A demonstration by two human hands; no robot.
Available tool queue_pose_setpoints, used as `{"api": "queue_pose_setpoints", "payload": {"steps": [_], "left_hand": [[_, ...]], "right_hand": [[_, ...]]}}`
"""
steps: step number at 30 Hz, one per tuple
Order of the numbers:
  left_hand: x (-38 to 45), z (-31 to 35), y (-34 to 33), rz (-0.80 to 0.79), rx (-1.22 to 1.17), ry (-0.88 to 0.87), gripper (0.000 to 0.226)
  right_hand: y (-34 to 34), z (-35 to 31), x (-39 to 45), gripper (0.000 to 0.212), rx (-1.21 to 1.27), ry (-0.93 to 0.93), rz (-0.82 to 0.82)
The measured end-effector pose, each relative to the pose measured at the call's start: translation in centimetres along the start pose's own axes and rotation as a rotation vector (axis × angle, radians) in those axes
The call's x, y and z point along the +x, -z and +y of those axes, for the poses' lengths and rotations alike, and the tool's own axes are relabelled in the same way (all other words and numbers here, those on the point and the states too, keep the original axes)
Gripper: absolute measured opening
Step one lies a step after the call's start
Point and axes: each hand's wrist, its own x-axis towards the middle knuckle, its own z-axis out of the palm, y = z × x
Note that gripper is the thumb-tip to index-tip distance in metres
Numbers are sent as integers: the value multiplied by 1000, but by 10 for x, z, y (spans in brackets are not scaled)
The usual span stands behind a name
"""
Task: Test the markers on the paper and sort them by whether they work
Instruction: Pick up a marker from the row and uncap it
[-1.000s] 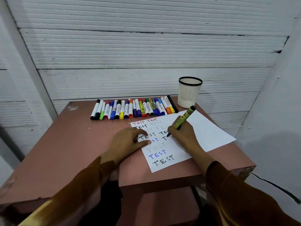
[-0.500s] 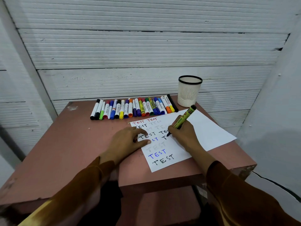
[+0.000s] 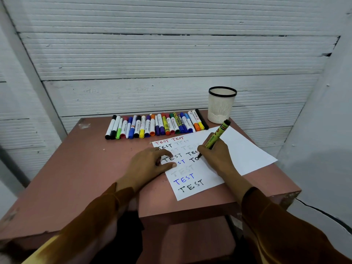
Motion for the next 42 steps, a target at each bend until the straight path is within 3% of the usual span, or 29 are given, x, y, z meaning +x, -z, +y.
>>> {"api": "queue_pose_setpoints", "payload": {"steps": [7, 16, 42], "left_hand": [[0, 0, 0, 4, 8, -2, 35], [0, 1, 0, -2, 14, -2, 36], [0, -1, -1, -10, 12, -5, 35]], "right_hand": [[-1, 1, -1, 26, 2, 2, -35], [3, 3, 4, 28, 68, -32, 71], [3, 3, 5, 25, 56, -62, 93]]}}
